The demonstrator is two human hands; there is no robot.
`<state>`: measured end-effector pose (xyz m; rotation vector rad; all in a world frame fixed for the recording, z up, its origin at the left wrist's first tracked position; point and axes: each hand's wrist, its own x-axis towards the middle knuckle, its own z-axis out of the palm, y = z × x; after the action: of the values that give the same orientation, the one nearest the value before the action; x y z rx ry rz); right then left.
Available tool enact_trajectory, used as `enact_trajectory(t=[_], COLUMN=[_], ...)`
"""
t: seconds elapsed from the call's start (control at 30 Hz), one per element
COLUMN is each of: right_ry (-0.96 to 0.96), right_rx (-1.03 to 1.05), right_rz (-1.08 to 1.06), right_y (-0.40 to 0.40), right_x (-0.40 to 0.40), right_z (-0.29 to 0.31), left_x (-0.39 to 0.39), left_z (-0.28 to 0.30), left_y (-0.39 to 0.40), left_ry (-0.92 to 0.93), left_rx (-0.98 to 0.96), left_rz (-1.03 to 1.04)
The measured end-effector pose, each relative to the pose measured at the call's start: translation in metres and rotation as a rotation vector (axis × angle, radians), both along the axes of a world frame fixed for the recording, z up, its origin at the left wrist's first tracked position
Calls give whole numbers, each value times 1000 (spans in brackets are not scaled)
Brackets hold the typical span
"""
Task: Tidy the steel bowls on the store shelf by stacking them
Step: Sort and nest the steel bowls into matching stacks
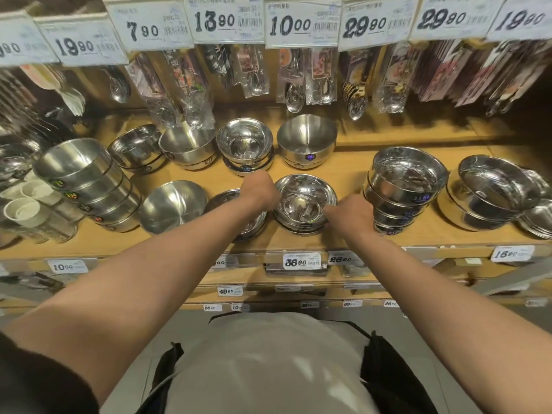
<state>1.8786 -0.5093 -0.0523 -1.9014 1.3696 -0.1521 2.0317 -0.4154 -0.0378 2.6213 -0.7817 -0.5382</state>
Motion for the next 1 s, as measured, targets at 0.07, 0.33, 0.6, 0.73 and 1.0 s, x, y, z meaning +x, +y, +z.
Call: enact_trajectory(t=[0.07, 0.33, 0.6, 0.73, 1.0], right_ry=[-7, 19, -6, -14, 47], right_rx=[36, 10, 58, 27, -282], right_rz=[-27, -90, -136, -162, -88], right_y=[5, 16, 22, 19, 39], right_x=[1, 5, 3, 2, 0], right_z=[-1, -5, -7, -4, 18], left_x=[3, 17, 19, 18, 33], left_z=[2, -2, 3, 1, 8], left_y=[0, -1, -5, -8, 17], left_ry=[8, 29, 41, 45, 148], left_rx=[5, 2, 58, 82, -79], left_rz=[-21, -194, -273, -286, -165])
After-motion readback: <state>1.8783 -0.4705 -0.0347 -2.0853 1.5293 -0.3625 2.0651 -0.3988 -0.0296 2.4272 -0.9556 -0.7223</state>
